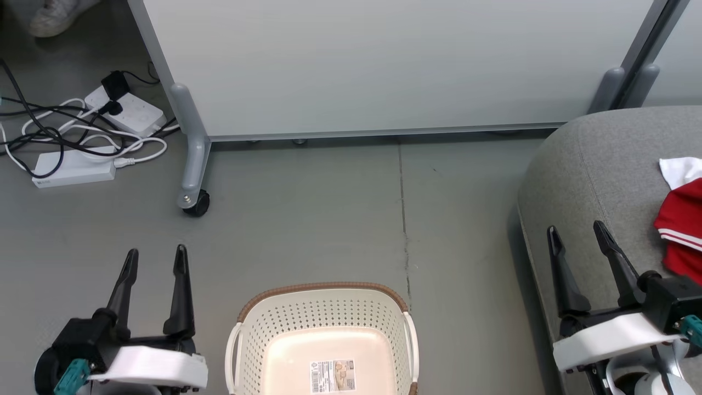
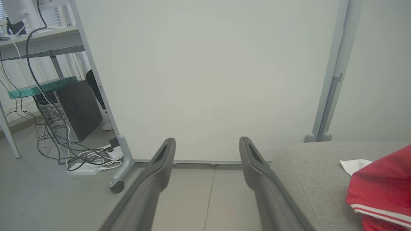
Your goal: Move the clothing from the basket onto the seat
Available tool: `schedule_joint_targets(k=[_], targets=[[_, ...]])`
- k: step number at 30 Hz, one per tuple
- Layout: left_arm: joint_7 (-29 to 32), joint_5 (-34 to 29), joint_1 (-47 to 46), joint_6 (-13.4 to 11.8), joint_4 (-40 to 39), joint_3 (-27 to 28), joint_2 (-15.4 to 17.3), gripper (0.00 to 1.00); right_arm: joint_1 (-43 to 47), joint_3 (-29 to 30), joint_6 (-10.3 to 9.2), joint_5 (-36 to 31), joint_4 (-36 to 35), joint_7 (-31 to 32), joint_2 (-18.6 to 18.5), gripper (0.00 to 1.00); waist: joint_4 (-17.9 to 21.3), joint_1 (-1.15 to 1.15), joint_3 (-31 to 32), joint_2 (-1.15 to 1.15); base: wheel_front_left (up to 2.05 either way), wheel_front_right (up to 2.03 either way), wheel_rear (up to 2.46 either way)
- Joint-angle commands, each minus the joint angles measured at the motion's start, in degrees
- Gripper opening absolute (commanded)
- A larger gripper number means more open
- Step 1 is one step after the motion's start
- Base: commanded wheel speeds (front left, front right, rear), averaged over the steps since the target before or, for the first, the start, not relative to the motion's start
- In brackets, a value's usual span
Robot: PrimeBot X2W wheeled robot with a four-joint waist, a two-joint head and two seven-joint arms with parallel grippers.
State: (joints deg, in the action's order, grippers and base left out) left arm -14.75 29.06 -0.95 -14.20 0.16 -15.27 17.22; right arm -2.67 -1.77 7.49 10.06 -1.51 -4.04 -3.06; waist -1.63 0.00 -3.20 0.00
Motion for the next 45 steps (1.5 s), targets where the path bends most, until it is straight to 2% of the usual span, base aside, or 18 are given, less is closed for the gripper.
schedule_joint_targets(k=[1,13,18,45], targets=[[-0.35,-0.72,1.00,-0.11,-0.34,0.56,0.44,1.00,1.04,0.37,0.01,-0.39,-0.55,0.43,-0.04,1.00,0.11,0.00,0.55,0.00,0.00,0.00,0.00],[-0.30,-4.36,6.66,0.91,-0.04,-0.54,2.40,1.00,6.65,2.41,0.01,-0.05,-1.10,2.18,0.04,1.00,0.52,0.00,3.91,0.00,0.00,0.00,0.00],[0.25,-3.86,7.65,1.56,0.62,-1.38,2.53,1.00,8.13,2.47,0.01,-0.03,-1.40,2.49,0.05,1.00,0.63,0.00,4.77,0.00,0.00,0.00,0.00],[0.53,-1.86,7.36,0.99,1.23,-0.64,1.76,1.00,8.96,2.73,0.01,0.70,-2.03,2.99,0.05,1.00,1.32,0.00,5.03,0.00,0.00,0.00,0.00]])
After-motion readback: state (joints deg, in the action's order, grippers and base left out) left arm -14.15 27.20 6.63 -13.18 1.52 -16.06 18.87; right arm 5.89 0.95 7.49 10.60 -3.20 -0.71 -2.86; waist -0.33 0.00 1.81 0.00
